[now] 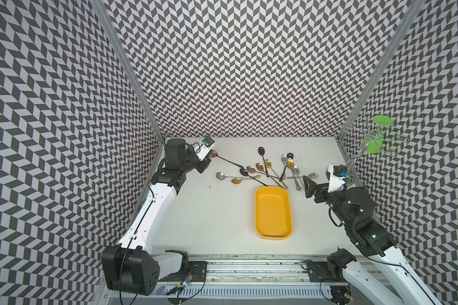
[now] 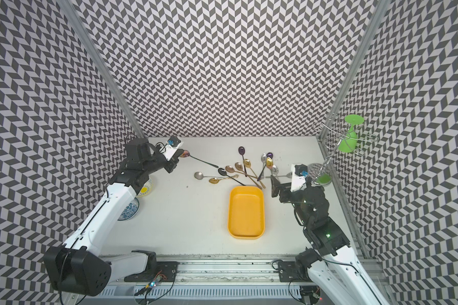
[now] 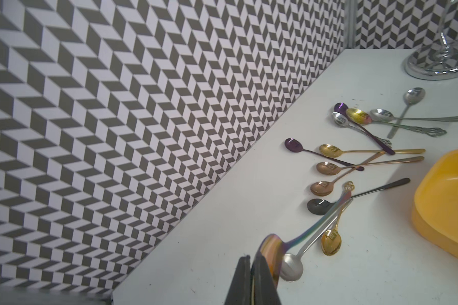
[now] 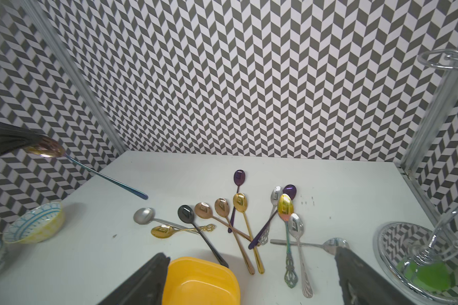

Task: Put the spoon into the storage box
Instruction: Pick up the spoon from the center of the board.

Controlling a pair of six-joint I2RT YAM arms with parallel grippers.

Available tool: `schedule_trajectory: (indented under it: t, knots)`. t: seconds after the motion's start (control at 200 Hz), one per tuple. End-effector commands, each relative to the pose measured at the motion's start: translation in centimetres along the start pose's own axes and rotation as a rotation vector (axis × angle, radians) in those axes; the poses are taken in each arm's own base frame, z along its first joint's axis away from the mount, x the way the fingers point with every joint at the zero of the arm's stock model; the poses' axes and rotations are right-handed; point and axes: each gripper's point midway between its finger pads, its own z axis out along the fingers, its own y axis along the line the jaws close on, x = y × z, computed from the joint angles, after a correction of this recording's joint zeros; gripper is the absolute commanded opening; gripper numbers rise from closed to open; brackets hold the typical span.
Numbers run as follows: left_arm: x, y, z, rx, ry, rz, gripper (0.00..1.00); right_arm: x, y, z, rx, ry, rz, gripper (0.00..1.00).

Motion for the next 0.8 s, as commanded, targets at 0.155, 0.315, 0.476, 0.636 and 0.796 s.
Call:
schedule_trajectory:
  t: [0.155,0.315,0.476,0.636,0.796]
  knots:
    - [-4.3,-3.8,-0.6,0.177,-0.053,0.194,0.00,-1.5,4.1,0.1,-0.220,0.025,0.045,1.00]
    - [-5.3,-6.2,-0.6,0.263,-0.044,0.289,0.00,-1.8,5.6,0.2,-0.295,0.056,0.069,0.99]
    - [-6.6,-8.5,-1.5,0.351,-0.072,0.375,0.00,-1.4,8.4,0.0,-0.461,0.094,0.101,0.97]
    - [-8.1,-10.3,-2.0,0.413,-0.106,0.397,0.00,-1.2,11.1,-0.5,-0.625,0.147,0.166,0.95]
    - [-8.5,-11.6,-1.8,0.454,-0.111,0.408,0.00,-0.8,13.0,-0.8,-0.712,0.152,0.195,0.95]
